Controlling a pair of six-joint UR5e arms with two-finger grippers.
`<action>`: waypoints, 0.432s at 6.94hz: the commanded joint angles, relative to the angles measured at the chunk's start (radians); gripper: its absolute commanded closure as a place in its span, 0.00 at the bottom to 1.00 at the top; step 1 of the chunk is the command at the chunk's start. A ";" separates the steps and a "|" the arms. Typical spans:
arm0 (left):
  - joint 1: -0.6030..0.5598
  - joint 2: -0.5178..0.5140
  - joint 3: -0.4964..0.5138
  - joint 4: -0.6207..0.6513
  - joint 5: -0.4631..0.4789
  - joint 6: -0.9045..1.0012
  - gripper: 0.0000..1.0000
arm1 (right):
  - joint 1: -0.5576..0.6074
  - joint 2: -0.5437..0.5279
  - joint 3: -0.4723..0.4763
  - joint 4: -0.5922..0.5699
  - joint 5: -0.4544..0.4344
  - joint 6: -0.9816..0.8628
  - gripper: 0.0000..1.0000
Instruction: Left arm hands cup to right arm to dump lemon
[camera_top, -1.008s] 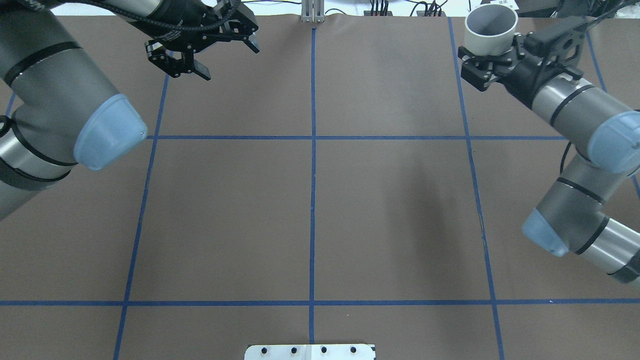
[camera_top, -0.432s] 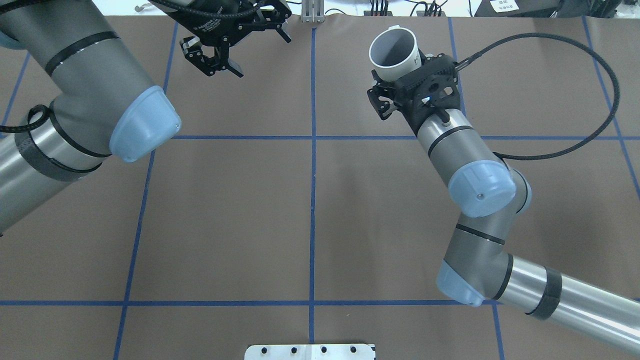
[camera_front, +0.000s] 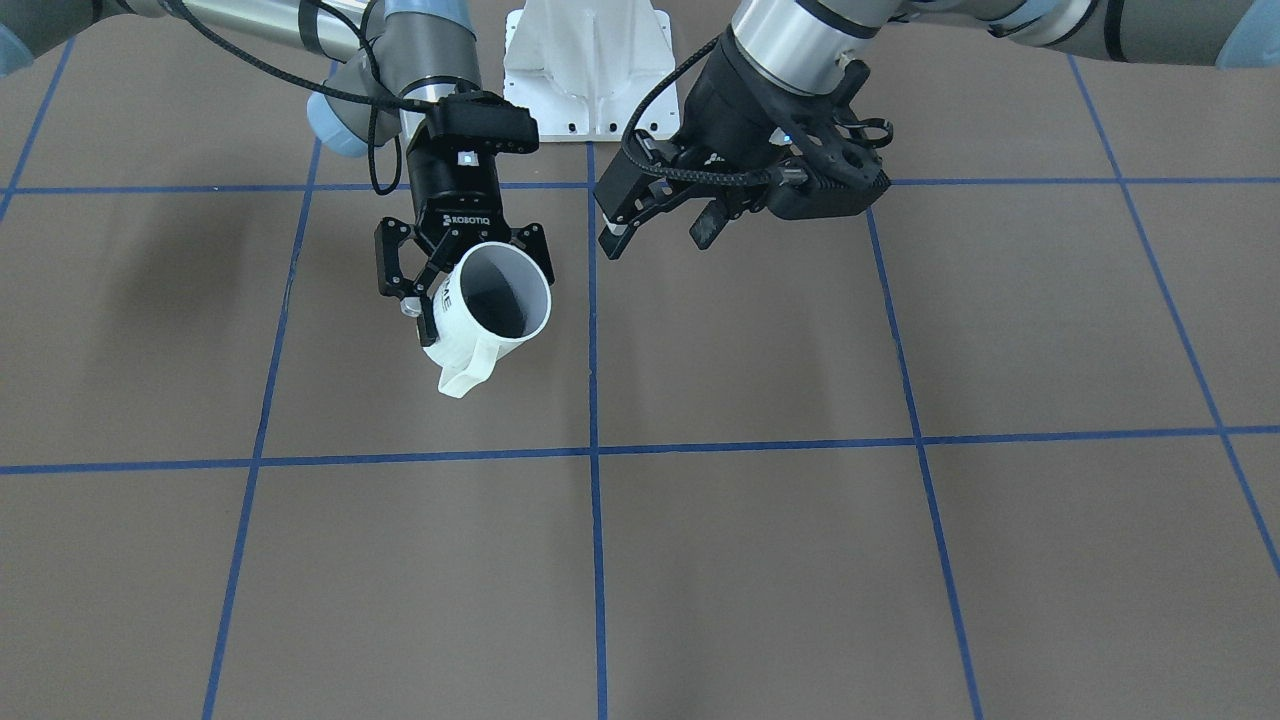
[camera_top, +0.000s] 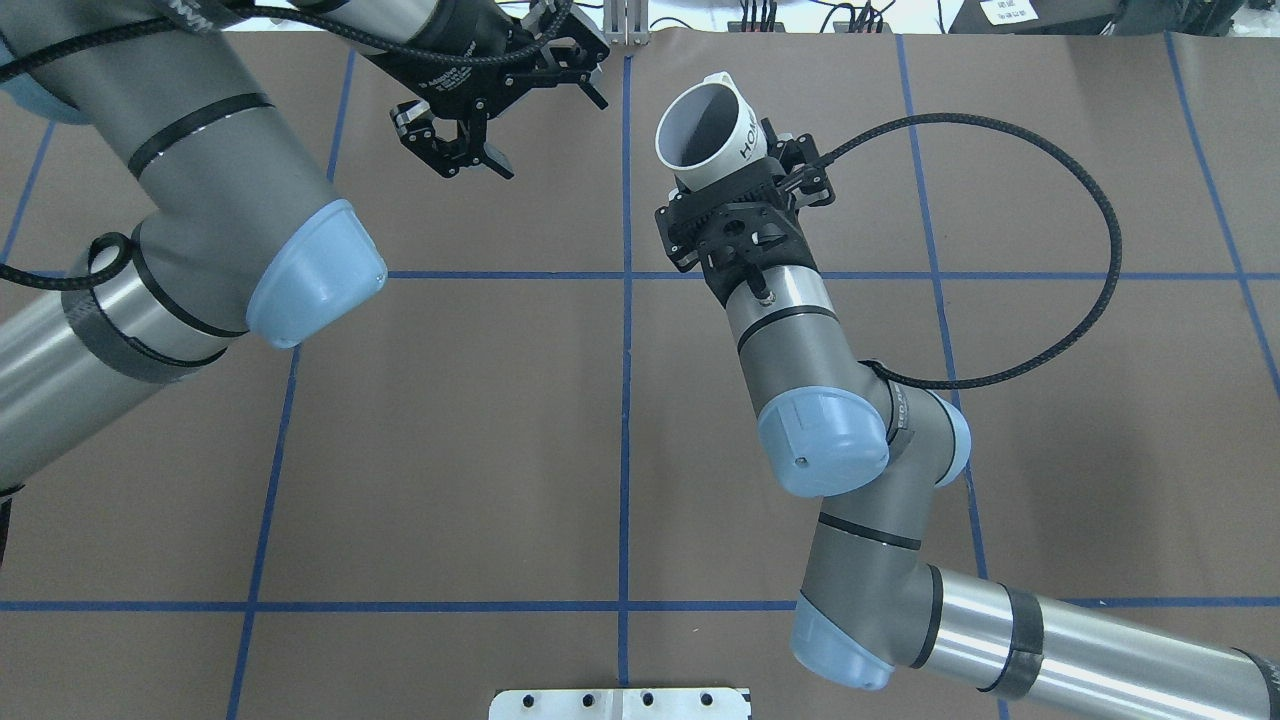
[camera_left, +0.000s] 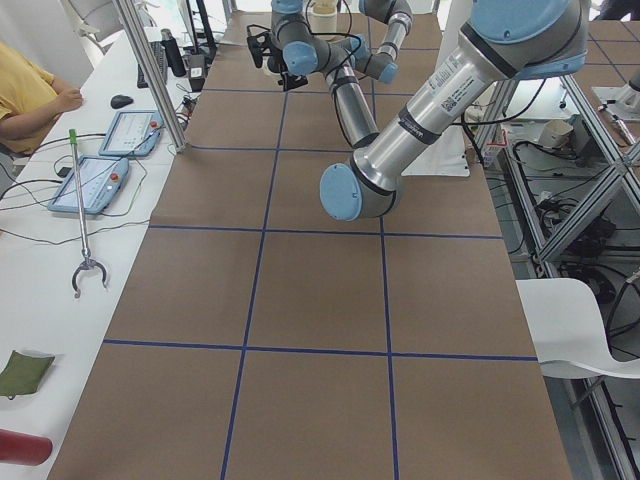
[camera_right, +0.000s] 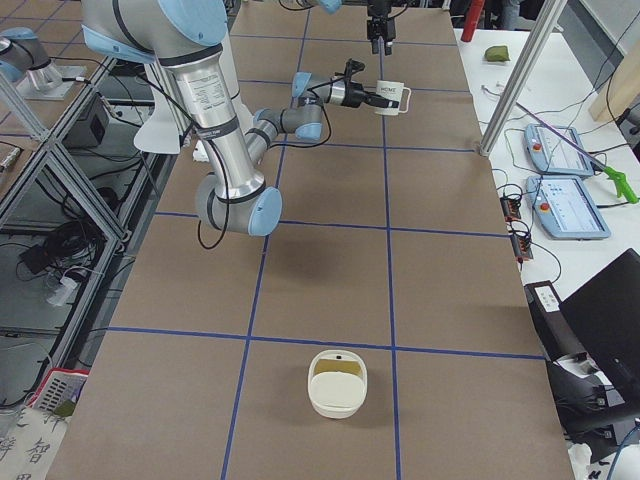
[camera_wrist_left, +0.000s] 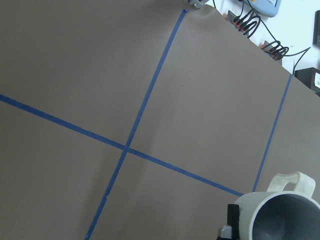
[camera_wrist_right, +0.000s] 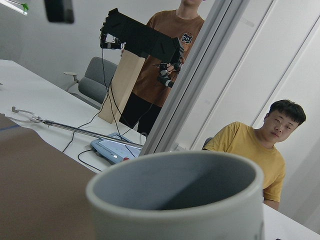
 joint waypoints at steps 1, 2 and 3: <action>0.015 0.000 0.001 -0.009 0.006 -0.002 0.00 | -0.035 0.027 -0.006 -0.008 -0.042 0.002 0.98; 0.042 0.000 0.015 -0.048 0.057 -0.001 0.01 | -0.042 0.033 -0.006 -0.006 -0.045 0.006 0.98; 0.054 0.000 0.044 -0.091 0.076 -0.001 0.17 | -0.045 0.033 -0.006 -0.005 -0.045 0.011 0.98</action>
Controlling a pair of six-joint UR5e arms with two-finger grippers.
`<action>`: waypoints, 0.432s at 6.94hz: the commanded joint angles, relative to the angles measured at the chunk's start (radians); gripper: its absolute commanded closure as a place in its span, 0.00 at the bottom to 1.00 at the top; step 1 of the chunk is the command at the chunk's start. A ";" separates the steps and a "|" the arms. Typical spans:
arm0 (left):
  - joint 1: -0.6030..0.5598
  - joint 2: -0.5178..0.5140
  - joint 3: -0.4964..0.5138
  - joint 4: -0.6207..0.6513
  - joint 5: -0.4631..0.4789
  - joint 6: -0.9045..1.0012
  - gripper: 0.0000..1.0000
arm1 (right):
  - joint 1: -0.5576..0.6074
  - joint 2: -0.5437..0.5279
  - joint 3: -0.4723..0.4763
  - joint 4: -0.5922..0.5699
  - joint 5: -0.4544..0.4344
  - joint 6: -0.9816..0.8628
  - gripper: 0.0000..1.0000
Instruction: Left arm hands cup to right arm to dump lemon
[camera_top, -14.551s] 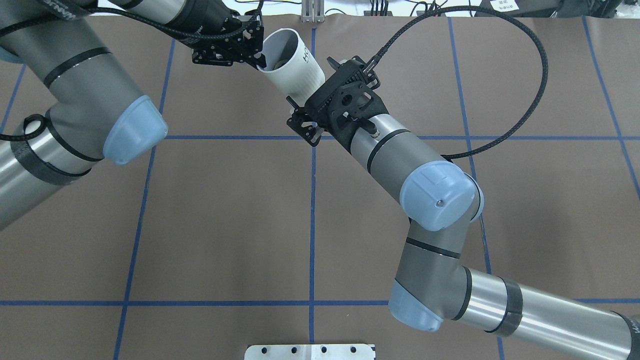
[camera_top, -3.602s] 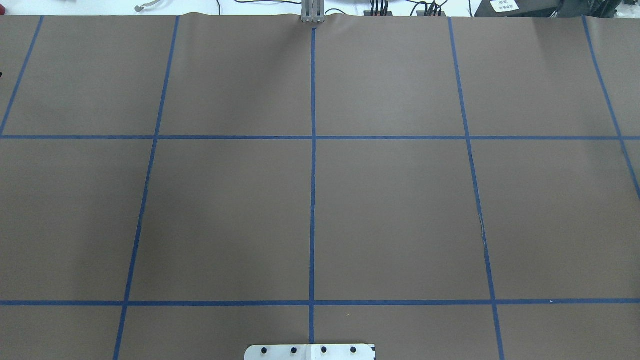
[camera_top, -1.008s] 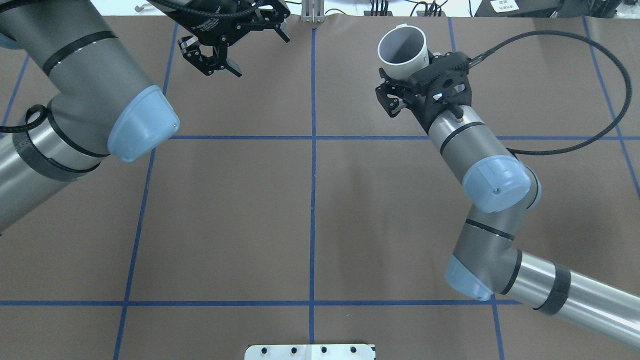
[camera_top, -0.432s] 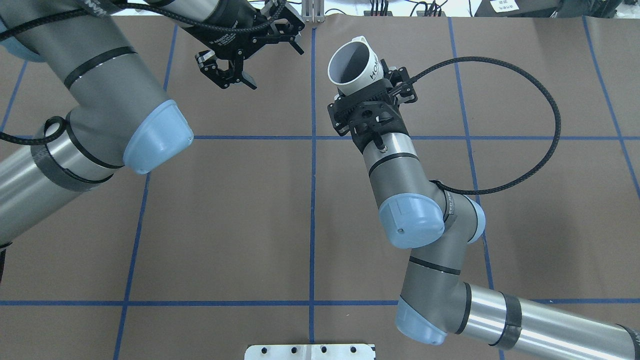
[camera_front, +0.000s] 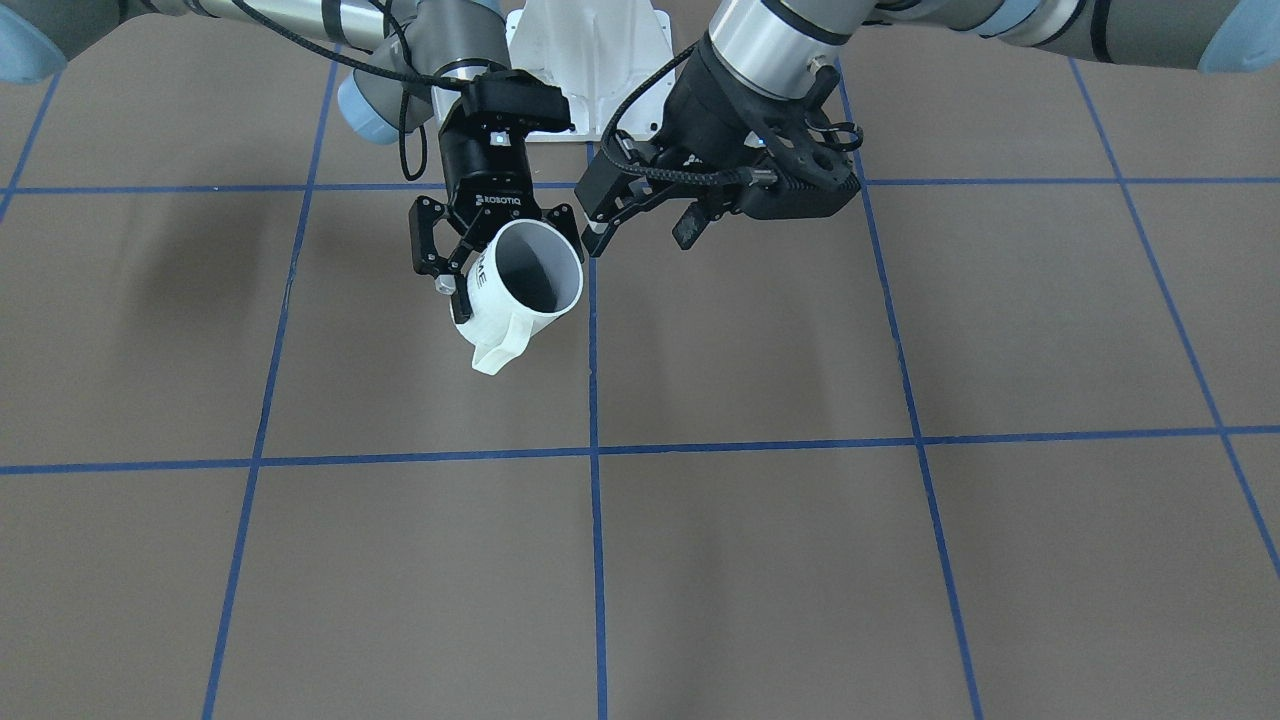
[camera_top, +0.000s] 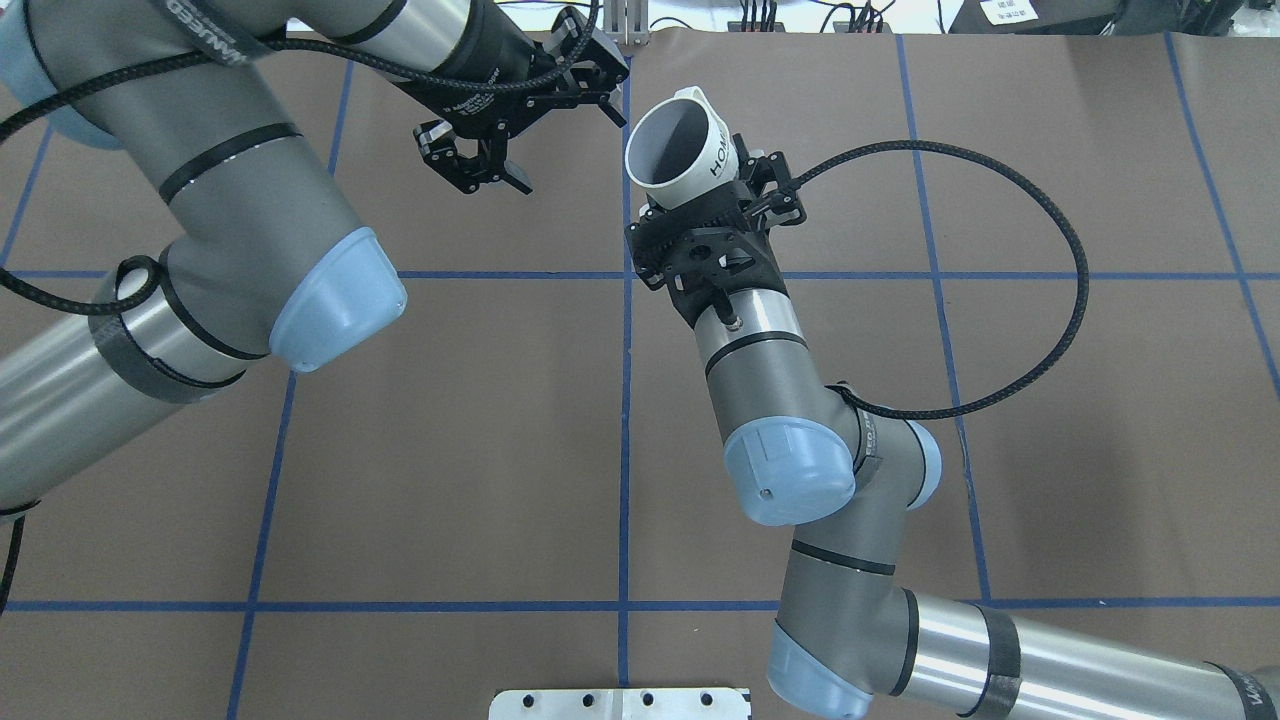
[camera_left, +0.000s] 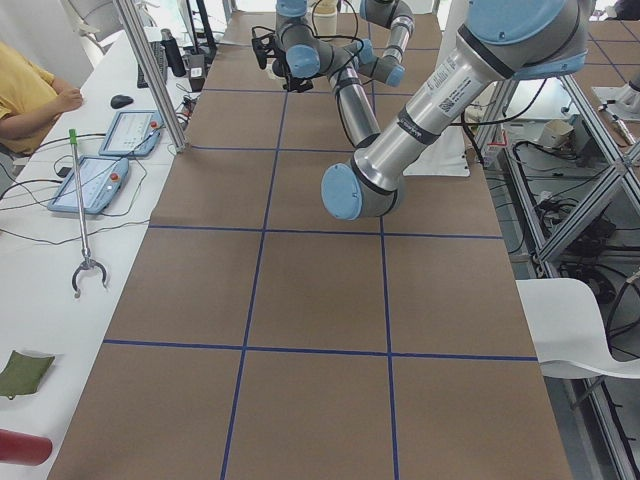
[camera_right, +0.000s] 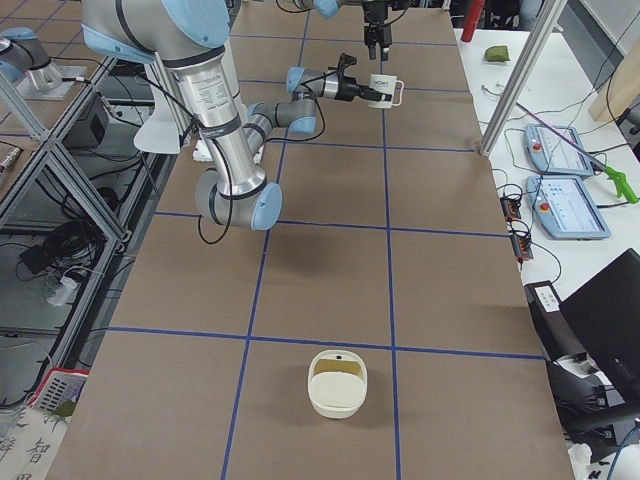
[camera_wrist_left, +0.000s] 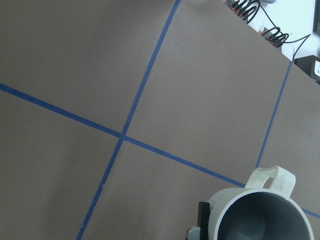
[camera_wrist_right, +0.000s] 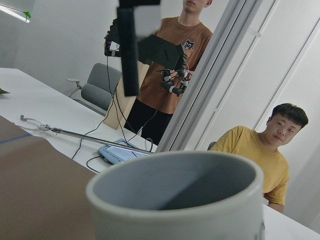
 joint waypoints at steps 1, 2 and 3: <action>0.021 0.000 0.033 -0.077 0.030 0.002 0.49 | -0.008 0.004 0.000 0.001 -0.004 0.007 0.98; 0.030 0.000 0.032 -0.081 0.030 0.004 0.59 | -0.010 0.004 0.001 0.004 -0.004 0.007 0.98; 0.032 -0.002 0.030 -0.082 0.030 0.004 0.59 | -0.010 0.004 0.003 0.006 -0.004 0.007 0.98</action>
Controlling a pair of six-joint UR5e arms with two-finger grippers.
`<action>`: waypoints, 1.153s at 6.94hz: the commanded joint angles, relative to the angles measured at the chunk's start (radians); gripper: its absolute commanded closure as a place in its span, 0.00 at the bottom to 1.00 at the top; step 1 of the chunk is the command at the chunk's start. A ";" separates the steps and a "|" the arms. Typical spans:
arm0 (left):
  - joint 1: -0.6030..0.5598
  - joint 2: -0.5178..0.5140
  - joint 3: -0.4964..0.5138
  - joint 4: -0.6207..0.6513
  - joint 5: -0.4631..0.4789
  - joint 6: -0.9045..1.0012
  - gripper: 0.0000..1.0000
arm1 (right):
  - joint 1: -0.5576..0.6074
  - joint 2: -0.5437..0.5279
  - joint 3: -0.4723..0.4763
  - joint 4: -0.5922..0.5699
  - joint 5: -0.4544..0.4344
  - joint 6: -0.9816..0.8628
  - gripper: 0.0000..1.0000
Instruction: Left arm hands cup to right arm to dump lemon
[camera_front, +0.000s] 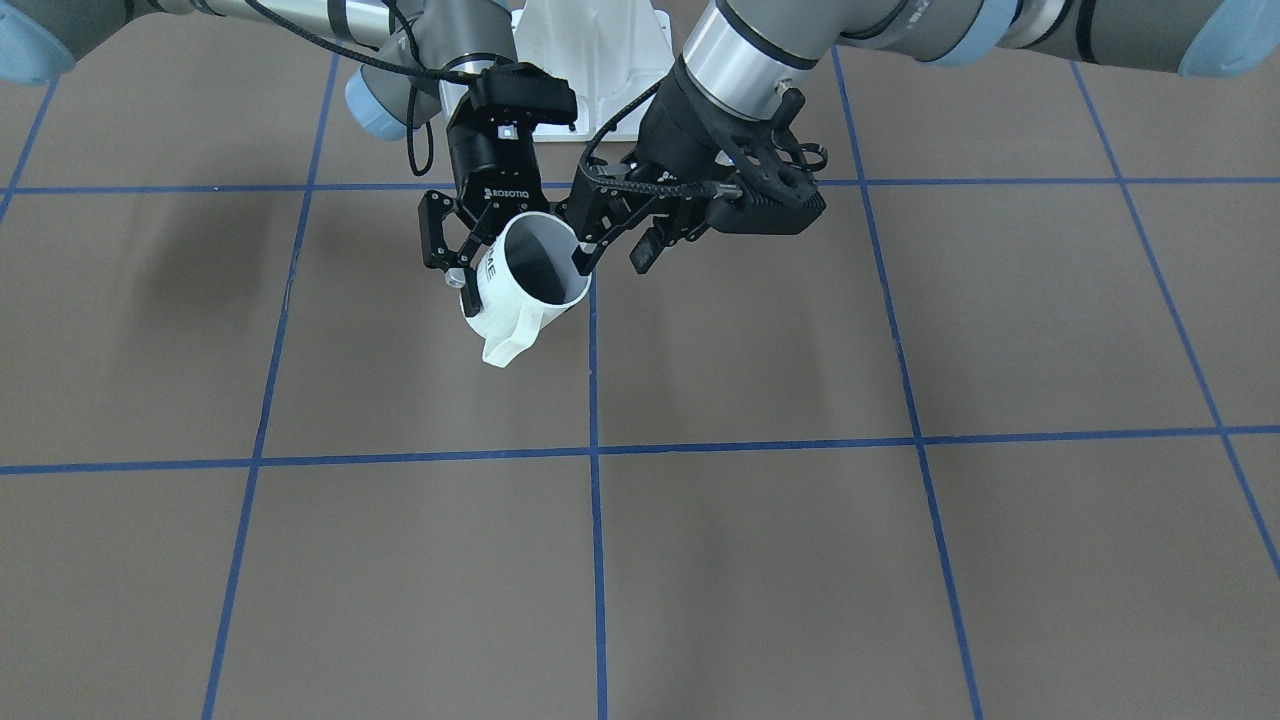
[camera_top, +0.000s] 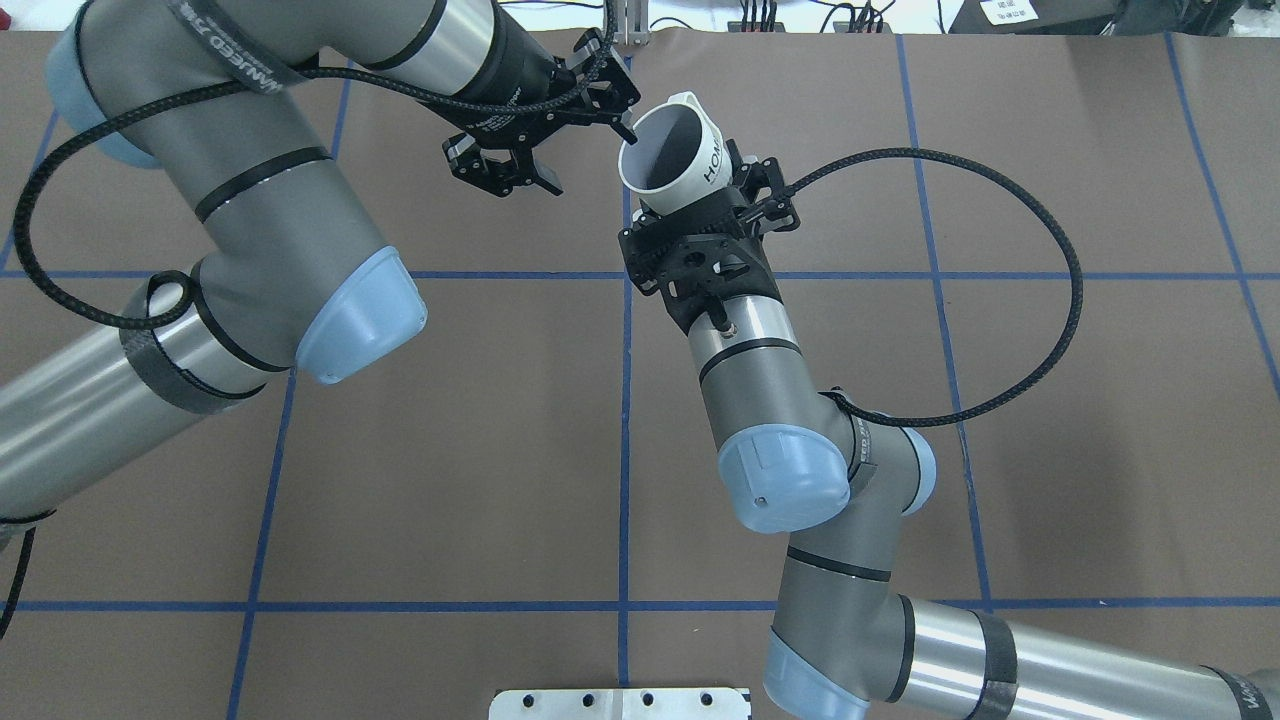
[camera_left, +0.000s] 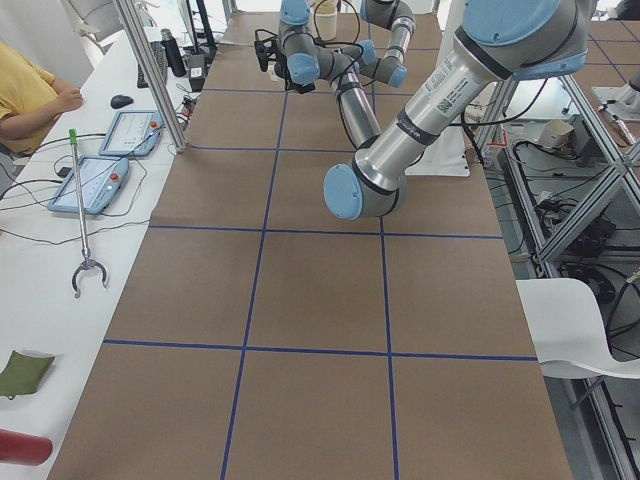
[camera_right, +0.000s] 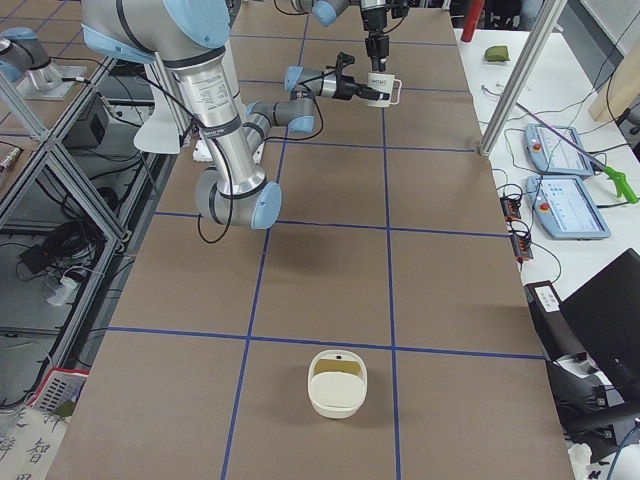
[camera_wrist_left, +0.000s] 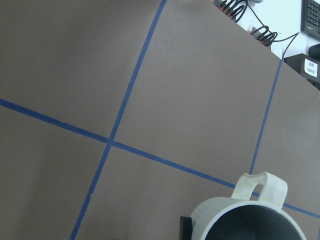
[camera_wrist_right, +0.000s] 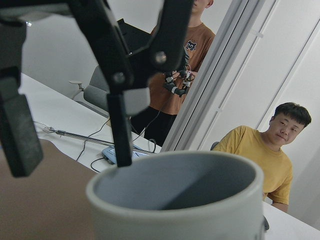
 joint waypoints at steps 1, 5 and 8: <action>0.012 -0.001 0.000 -0.007 0.001 0.002 0.59 | -0.001 0.000 0.002 0.004 -0.002 0.000 0.98; 0.023 -0.001 0.002 -0.021 0.001 0.002 0.62 | -0.004 0.000 0.005 0.005 -0.002 0.000 0.98; 0.023 -0.001 0.003 -0.021 0.001 0.002 0.65 | -0.012 0.000 0.006 0.005 -0.002 0.000 0.98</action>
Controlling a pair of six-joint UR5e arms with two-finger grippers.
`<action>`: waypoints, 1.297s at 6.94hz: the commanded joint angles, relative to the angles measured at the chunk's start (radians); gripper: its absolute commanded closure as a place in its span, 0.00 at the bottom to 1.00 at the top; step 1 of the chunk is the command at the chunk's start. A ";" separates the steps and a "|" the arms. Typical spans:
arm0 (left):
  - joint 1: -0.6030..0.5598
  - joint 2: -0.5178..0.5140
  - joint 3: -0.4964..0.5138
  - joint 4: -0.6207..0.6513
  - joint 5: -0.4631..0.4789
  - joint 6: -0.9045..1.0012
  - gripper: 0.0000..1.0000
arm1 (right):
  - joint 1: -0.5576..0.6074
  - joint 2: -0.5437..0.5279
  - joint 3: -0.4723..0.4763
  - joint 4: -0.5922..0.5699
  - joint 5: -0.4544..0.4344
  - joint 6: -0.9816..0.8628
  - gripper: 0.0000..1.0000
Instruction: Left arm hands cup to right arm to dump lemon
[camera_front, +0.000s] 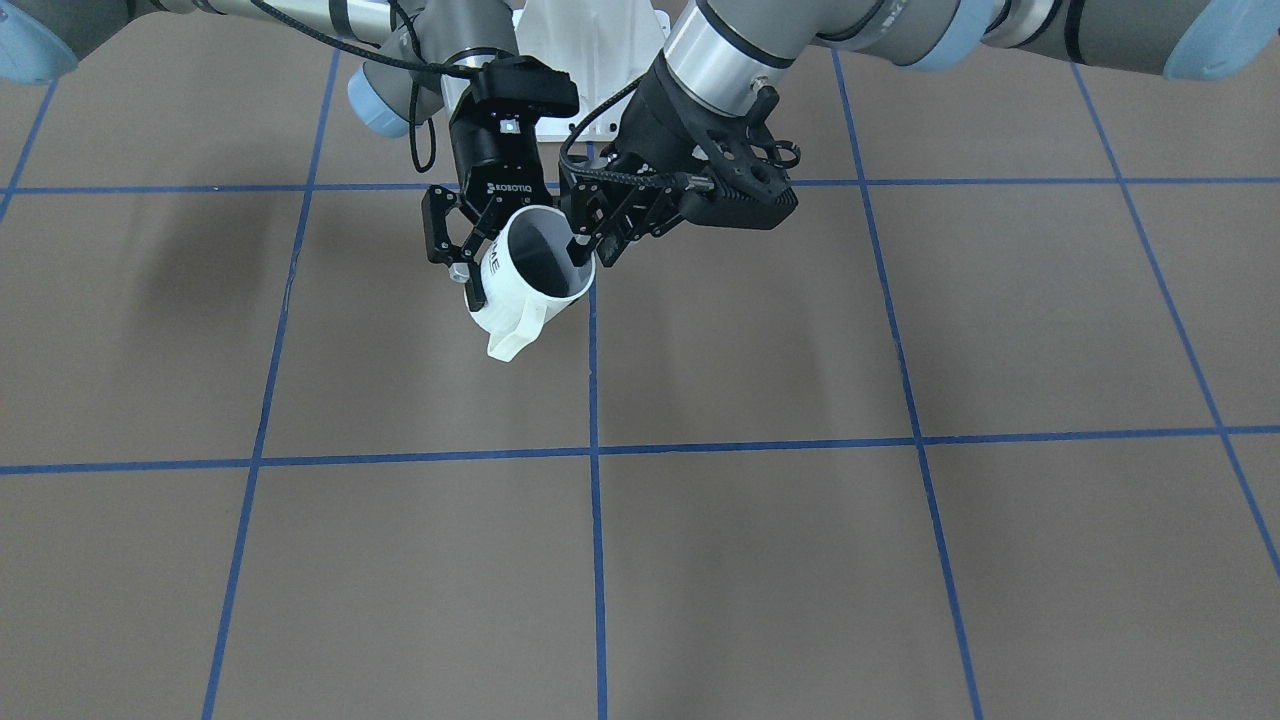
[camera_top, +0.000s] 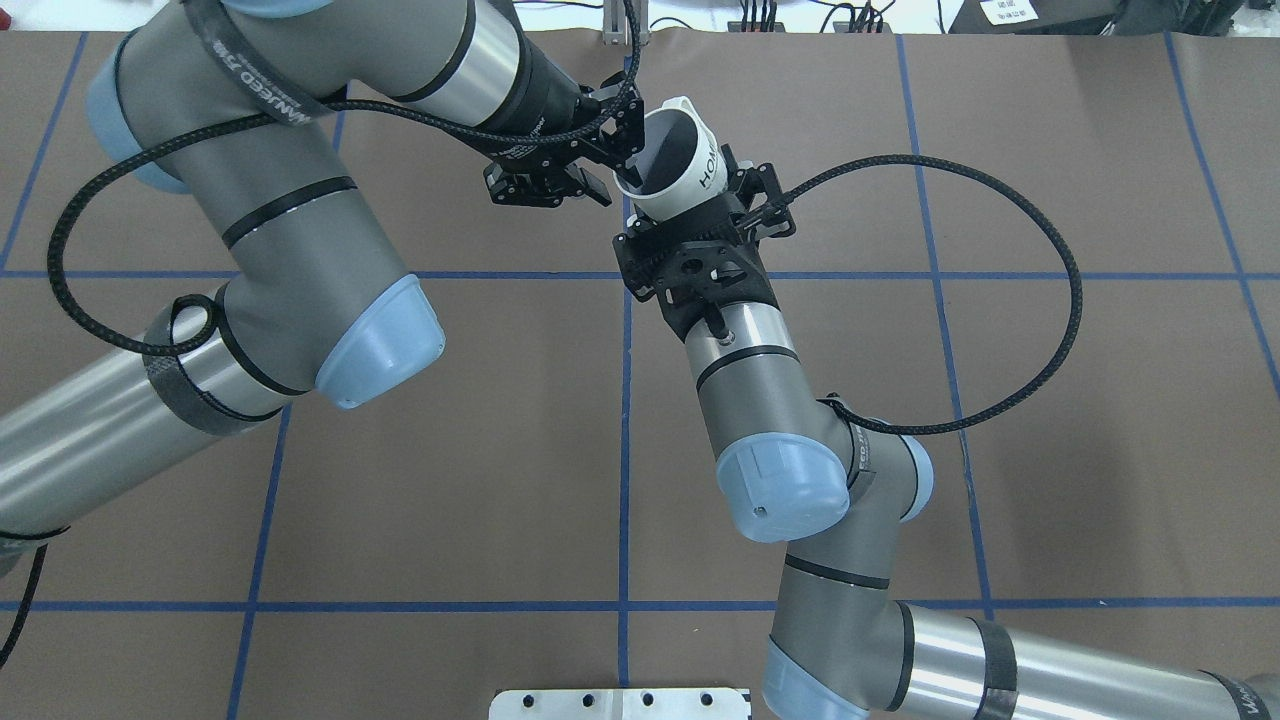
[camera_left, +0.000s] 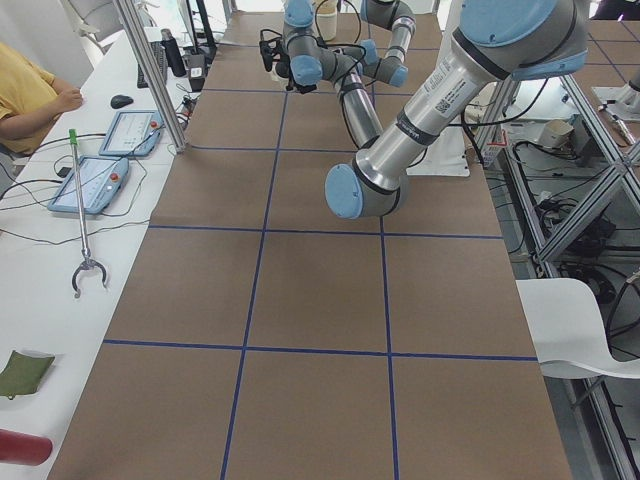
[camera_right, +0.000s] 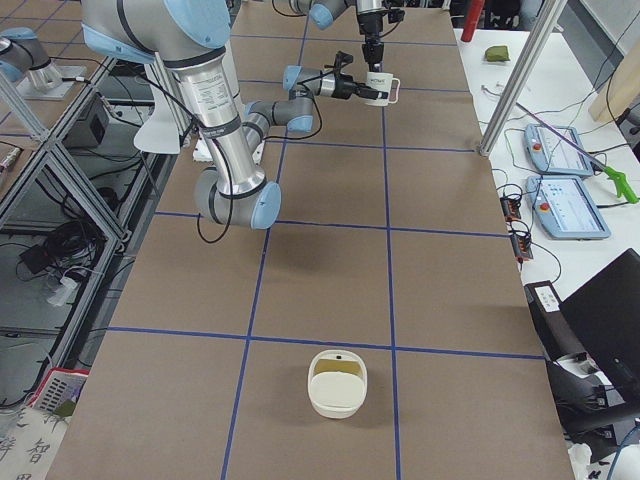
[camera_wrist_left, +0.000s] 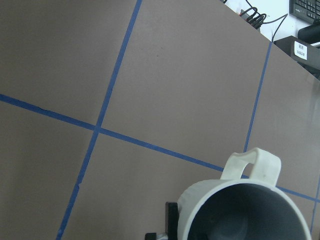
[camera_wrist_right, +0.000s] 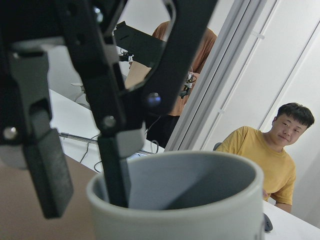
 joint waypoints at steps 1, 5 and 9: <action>0.000 0.000 0.001 0.000 0.000 0.000 0.65 | -0.003 0.000 0.001 0.000 0.000 0.000 0.98; 0.000 0.002 0.006 0.003 0.002 0.001 1.00 | -0.003 -0.005 0.004 0.006 0.002 0.000 0.30; 0.000 0.002 0.006 0.004 0.002 0.002 1.00 | -0.010 -0.017 0.016 0.011 -0.008 -0.009 0.01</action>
